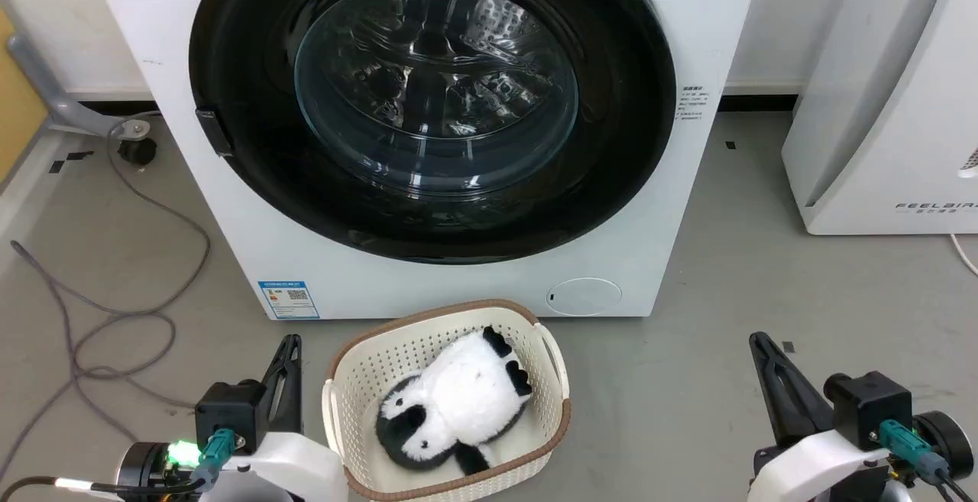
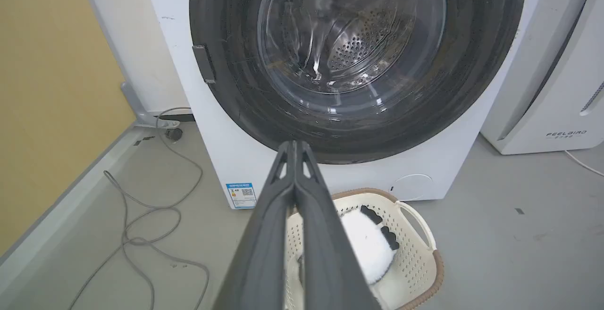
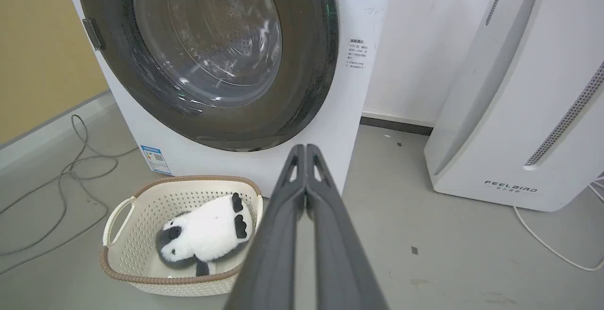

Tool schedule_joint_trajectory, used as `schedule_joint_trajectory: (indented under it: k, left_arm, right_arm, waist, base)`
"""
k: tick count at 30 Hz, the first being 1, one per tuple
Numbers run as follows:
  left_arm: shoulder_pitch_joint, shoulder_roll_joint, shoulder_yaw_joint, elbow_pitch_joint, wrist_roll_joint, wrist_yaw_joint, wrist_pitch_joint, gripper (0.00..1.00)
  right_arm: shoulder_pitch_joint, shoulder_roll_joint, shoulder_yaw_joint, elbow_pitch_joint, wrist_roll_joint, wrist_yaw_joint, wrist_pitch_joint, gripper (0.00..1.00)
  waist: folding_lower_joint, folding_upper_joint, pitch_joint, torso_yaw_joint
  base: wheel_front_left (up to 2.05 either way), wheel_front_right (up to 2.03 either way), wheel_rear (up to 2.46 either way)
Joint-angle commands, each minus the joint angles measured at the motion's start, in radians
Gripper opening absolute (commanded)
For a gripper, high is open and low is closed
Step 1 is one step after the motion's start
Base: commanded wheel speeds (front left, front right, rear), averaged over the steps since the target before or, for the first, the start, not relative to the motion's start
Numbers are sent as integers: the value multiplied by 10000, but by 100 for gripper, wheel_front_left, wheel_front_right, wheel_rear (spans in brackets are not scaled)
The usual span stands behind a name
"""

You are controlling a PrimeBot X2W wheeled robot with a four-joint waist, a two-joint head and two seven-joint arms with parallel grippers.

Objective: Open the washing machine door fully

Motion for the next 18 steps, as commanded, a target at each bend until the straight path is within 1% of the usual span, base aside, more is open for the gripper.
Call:
schedule_joint_trajectory:
  k: [1, 18]
  left_arm:
    - [-155, 12, 3, -37, 28, 28, 1, 0]
    - [-155, 12, 3, -37, 28, 28, 1, 0]
  right_arm:
    - [-147, 49, 3, -45, -78, -7, 14, 0]
    - [-147, 49, 3, -45, -78, -7, 14, 0]
  waist:
    - [0, -1, 0, 0]
    - [0, -1, 0, 0]
  base:
    - [0, 0, 0]
    - [0, 0, 0]
